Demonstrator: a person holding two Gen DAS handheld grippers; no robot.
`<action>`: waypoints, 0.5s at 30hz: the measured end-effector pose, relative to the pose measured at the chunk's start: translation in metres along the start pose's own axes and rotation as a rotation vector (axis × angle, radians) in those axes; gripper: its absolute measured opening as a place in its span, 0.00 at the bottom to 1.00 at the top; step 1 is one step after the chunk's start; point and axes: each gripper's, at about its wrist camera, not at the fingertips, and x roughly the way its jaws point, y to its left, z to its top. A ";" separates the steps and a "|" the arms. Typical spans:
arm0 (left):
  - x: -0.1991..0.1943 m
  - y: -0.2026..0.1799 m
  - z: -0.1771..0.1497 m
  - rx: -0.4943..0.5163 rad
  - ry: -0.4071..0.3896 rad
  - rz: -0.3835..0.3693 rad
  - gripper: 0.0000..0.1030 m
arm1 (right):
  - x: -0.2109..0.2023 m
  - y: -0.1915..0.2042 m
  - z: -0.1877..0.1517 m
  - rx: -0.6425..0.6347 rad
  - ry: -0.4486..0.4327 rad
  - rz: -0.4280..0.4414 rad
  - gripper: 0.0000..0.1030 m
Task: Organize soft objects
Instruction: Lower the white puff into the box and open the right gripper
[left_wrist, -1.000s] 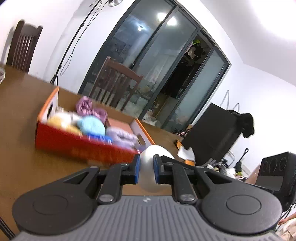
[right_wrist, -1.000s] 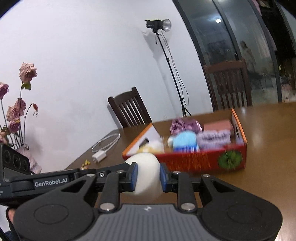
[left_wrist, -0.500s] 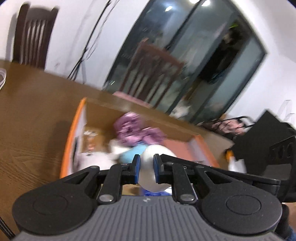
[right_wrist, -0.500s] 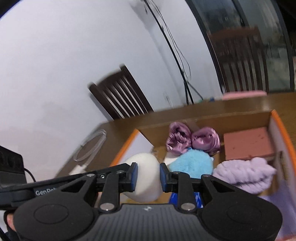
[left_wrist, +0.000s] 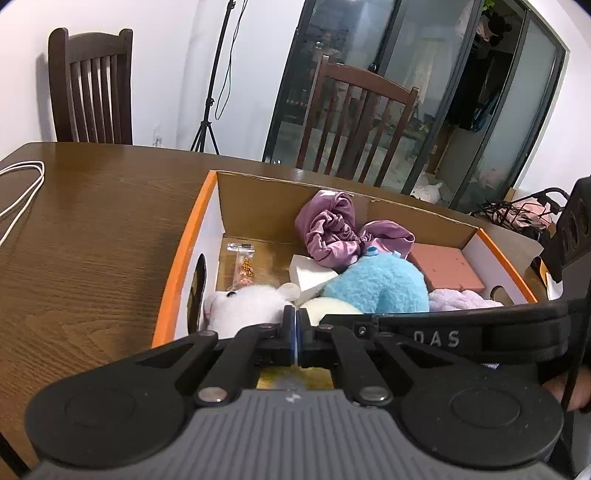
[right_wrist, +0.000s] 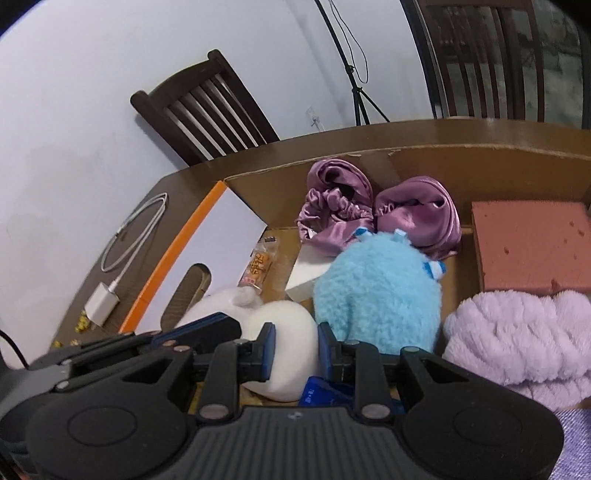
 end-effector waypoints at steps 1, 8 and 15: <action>-0.002 0.001 0.000 -0.012 -0.001 -0.009 0.04 | 0.001 0.003 0.001 -0.010 -0.004 -0.015 0.24; -0.043 -0.002 0.005 0.009 -0.052 -0.001 0.06 | -0.029 0.018 -0.006 -0.043 -0.082 -0.075 0.42; -0.112 -0.014 0.008 0.080 -0.125 0.031 0.18 | -0.118 0.029 -0.019 -0.114 -0.194 -0.131 0.51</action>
